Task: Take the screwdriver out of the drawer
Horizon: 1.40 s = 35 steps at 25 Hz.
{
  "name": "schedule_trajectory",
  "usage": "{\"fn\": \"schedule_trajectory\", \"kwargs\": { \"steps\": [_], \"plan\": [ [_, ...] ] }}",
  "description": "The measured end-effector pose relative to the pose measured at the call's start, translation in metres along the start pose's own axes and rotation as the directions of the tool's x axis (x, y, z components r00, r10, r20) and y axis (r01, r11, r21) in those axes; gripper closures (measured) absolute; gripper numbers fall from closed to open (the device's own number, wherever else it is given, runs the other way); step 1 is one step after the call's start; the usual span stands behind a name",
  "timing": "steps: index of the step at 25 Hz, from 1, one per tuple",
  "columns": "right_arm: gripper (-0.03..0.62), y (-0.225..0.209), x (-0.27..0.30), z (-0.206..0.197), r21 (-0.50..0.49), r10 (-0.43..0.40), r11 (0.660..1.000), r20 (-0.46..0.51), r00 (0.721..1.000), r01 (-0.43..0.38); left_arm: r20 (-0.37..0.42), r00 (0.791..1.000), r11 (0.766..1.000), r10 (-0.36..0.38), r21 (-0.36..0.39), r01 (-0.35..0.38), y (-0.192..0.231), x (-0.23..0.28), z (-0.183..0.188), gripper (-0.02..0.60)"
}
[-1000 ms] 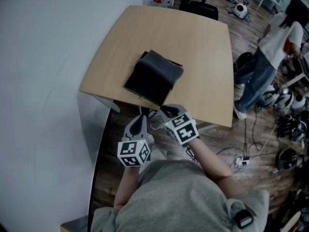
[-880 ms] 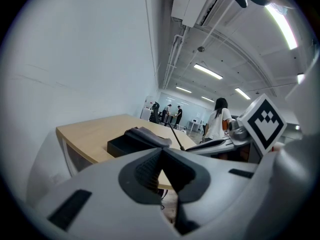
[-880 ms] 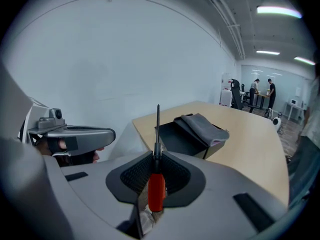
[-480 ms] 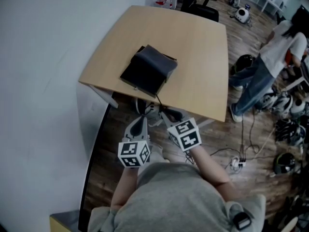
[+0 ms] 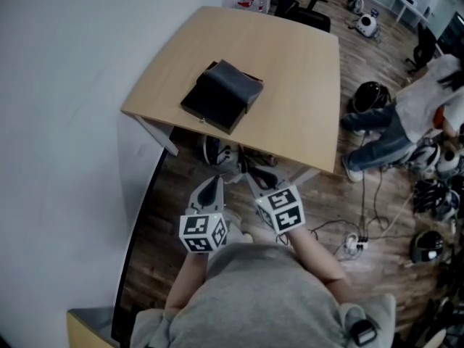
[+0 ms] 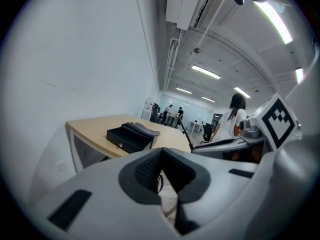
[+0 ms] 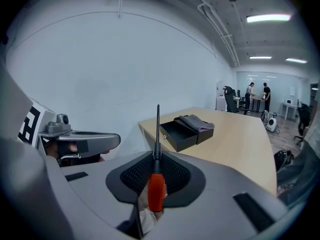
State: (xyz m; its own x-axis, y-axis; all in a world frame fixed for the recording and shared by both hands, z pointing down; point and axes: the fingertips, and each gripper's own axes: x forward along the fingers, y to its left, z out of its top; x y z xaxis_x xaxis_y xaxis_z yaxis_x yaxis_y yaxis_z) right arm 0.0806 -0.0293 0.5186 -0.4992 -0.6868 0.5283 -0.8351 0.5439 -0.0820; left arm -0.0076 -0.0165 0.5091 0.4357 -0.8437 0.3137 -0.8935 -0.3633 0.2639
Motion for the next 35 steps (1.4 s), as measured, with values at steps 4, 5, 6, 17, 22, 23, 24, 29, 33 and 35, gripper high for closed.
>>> {"fn": "schedule_trajectory", "kwargs": {
  "steps": [4,5,6,17,22,23,24,29,33,35],
  "plan": [
    [0.539,0.004,-0.009,-0.008,0.004,-0.006,1.0,0.009,1.0,0.006,0.01,1.0,1.0,-0.002,0.004,0.002,-0.005,-0.009,-0.002,0.581],
    [0.539,0.006,-0.011,-0.009,0.005,-0.006,1.0,0.011,1.0,0.006,0.012,1.0,1.0,-0.002,0.004,0.002,-0.006,-0.011,-0.003,0.581],
    [0.539,0.007,-0.013,-0.01,0.005,-0.006,1.0,0.012,1.0,0.006,0.014,1.0,1.0,-0.003,0.004,0.003,-0.006,-0.012,-0.003,0.581],
    [0.539,0.022,-0.02,-0.005,-0.008,0.015,1.0,0.045,0.999,-0.015,0.029,1.0,1.0,-0.002,0.009,0.001,-0.008,-0.024,-0.001,0.581],
    [0.539,0.025,-0.019,-0.003,-0.019,0.015,1.0,0.055,0.998,-0.014,0.032,0.999,1.0,0.004,0.011,-0.004,-0.004,-0.029,0.001,0.581],
    [0.539,0.026,-0.019,-0.002,-0.019,0.016,1.0,0.056,0.998,-0.015,0.032,0.999,1.0,0.004,0.012,-0.004,-0.004,-0.029,0.001,0.581],
    [0.539,0.026,-0.019,-0.001,-0.018,0.016,1.0,0.056,0.998,-0.015,0.032,0.999,1.0,0.004,0.013,-0.004,-0.004,-0.03,0.001,0.581],
    [0.539,0.026,-0.022,-0.001,-0.017,0.014,1.0,0.062,0.998,-0.013,0.034,0.999,1.0,0.003,0.019,-0.004,-0.007,-0.032,0.003,0.581],
    [0.539,0.026,-0.022,0.002,-0.015,0.014,1.0,0.065,0.998,-0.013,0.032,0.999,1.0,0.004,0.018,-0.005,-0.006,-0.032,0.003,0.583],
    [0.539,0.026,-0.021,0.002,-0.016,0.014,1.0,0.068,0.998,-0.013,0.032,0.999,1.0,0.005,0.018,-0.006,-0.005,-0.032,0.003,0.581]
  ]
}}
